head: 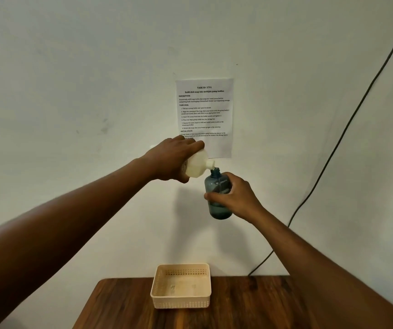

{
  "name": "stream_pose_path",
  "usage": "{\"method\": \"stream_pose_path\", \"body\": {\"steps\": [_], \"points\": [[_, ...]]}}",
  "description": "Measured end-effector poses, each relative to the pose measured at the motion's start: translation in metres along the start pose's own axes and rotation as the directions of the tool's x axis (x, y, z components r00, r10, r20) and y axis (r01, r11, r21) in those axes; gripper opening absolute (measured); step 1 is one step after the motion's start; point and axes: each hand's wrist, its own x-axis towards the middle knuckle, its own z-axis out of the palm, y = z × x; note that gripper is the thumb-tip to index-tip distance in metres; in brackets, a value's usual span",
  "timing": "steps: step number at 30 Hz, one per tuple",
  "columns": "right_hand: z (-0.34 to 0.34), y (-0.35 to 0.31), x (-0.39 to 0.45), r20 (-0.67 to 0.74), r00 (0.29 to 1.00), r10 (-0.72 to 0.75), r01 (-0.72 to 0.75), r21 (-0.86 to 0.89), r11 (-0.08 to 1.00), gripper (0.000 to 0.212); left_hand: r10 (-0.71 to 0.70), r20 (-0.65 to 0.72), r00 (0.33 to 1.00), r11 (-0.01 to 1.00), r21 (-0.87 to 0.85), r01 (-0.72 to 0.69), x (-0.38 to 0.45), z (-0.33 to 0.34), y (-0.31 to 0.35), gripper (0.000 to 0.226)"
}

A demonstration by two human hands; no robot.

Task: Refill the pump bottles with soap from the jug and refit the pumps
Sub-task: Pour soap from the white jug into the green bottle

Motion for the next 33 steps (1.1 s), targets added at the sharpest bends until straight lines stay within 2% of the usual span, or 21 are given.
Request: {"method": "stream_pose_path", "body": {"steps": [33], "points": [[0.0011, -0.0053, 0.0061, 0.000, 1.000, -0.003, 0.003, 0.026, 1.000, 0.050, 0.027, 0.013, 1.000, 0.999, 0.040, -0.028, 0.0051, -0.0033, -0.0085, 0.079]]}}
